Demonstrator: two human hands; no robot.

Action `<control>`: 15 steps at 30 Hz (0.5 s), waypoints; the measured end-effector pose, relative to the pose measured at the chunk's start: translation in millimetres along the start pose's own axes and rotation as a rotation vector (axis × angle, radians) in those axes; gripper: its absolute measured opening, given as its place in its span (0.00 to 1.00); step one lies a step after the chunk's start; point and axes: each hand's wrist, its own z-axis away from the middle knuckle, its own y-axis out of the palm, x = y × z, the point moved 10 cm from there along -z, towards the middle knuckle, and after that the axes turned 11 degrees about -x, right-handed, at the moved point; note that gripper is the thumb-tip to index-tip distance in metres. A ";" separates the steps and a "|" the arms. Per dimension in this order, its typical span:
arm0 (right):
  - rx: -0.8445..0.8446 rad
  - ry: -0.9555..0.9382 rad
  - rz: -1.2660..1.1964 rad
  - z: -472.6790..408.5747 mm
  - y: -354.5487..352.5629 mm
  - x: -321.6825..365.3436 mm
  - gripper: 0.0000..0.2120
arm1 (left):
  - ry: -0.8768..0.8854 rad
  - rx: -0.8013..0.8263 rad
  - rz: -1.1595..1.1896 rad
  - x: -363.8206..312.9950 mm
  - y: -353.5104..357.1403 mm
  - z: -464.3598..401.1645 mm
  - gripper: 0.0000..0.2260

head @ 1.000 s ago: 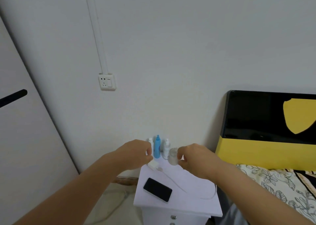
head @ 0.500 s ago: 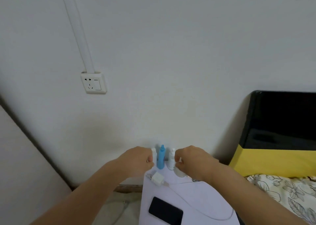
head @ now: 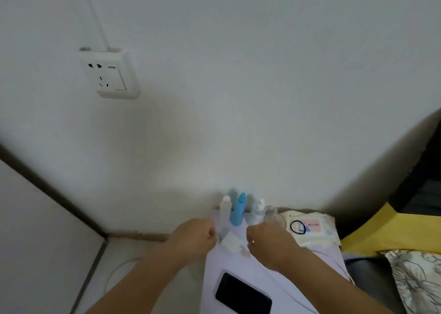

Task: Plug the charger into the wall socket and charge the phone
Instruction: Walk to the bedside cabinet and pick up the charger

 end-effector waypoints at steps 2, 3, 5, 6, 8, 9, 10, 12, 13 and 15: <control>-0.004 0.008 0.007 -14.3 23.4 -6.6 0.11 | -0.033 0.019 0.019 12.5 20.8 -14.1 0.10; -0.005 0.014 0.010 -20.6 35.4 -9.5 0.11 | -0.041 0.026 0.022 18.3 30.9 -20.9 0.10; -0.006 0.023 0.011 -32.3 58.6 -14.2 0.10 | -0.067 0.034 0.029 31.5 50.4 -33.8 0.10; -0.003 0.026 0.007 -37.8 69.9 -16.2 0.10 | -0.085 0.040 0.038 38.5 60.3 -39.9 0.10; 0.006 0.022 0.001 -48.5 91.5 -19.1 0.09 | -0.121 0.045 0.068 52.5 79.0 -50.9 0.10; 0.013 0.019 0.001 -53.4 101.5 -20.1 0.09 | -0.138 0.045 0.086 59.2 87.7 -55.4 0.10; 0.020 0.017 -0.003 -58.8 110.8 -20.6 0.08 | -0.150 0.047 0.104 65.2 96.3 -59.8 0.10; 0.026 0.025 -0.024 -69.5 128.5 -21.9 0.08 | -0.161 0.053 0.125 75.9 113.8 -67.4 0.10; 0.026 0.031 -0.029 -74.5 136.8 -22.6 0.07 | -0.164 0.055 0.132 81.1 122.7 -71.0 0.08; 0.011 0.057 -0.039 -84.4 150.9 -24.3 0.08 | -0.172 0.055 0.138 90.5 138.7 -76.5 0.05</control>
